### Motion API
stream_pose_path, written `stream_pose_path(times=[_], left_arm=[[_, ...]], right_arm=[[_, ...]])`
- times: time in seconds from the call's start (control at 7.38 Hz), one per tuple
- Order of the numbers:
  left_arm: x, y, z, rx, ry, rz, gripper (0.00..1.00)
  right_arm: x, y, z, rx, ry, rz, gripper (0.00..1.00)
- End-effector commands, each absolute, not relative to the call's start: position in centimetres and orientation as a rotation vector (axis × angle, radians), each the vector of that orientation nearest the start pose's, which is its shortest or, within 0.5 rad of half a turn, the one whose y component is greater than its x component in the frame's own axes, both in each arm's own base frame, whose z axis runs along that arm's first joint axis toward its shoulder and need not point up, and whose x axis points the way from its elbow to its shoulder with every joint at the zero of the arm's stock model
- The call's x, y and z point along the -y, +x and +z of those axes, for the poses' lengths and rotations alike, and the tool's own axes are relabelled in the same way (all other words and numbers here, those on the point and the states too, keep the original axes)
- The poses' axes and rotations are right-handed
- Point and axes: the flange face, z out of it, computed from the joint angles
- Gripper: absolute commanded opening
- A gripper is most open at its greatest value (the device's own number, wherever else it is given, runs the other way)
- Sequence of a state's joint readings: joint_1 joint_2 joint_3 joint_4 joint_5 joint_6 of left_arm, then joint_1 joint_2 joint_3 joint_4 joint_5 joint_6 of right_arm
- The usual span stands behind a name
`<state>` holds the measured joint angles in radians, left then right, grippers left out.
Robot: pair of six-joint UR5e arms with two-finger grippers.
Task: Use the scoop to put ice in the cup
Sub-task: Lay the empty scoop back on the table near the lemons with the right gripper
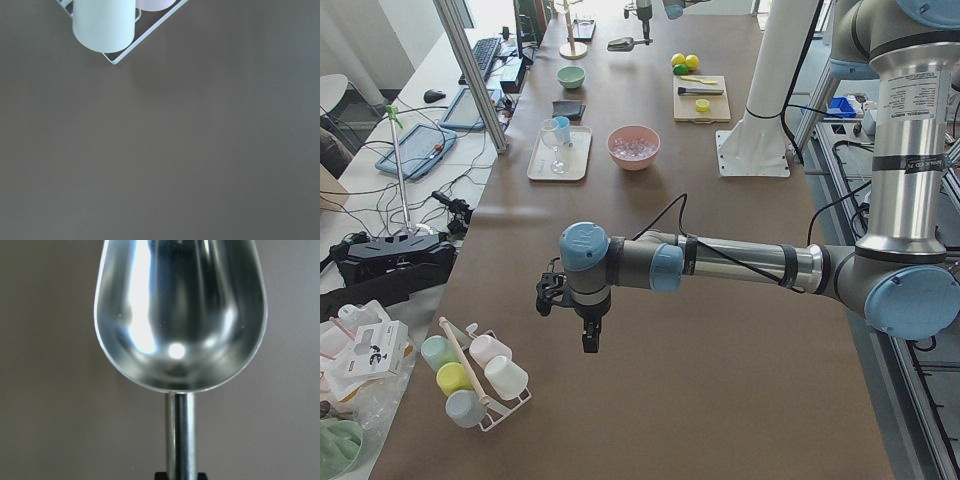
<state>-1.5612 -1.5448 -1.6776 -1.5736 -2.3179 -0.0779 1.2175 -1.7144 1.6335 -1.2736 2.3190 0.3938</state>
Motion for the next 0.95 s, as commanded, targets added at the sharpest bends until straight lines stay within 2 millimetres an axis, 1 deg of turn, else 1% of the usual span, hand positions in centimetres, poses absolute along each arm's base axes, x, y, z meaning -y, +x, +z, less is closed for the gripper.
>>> stream_pose_path(times=[0.0,0.14,0.27,0.41,0.54,0.68,0.81], left_arm=[[48.6,-5.8,62.0,-0.749,0.044,-0.029,0.99],[48.6,-5.8,62.0,-0.750,0.045,-0.028,0.99],[48.6,-5.8,62.0,-0.749,0.044,-0.029,0.99],[48.6,-5.8,62.0,-0.749,0.044,-0.029,0.99],[48.6,-5.8,62.0,-0.749,0.044,-0.029,0.99],[48.6,-5.8,62.0,-0.749,0.044,-0.029,0.99],[48.6,-5.8,62.0,-0.750,0.045,-0.028,0.99]], right_arm=[[44.0,-9.7,67.5,0.770,-0.100,-0.045,0.00],[44.5,-10.0,67.6,0.769,-0.102,-0.048,0.00],[45.0,-10.3,67.4,0.771,-0.098,-0.051,0.33],[45.0,-10.3,67.4,0.771,-0.097,-0.057,0.59],[45.1,-10.4,67.1,0.773,-0.092,-0.057,0.72],[45.2,-10.4,66.6,0.778,-0.079,-0.068,0.89],[45.4,-10.6,65.0,0.798,-0.056,-0.089,0.99]])
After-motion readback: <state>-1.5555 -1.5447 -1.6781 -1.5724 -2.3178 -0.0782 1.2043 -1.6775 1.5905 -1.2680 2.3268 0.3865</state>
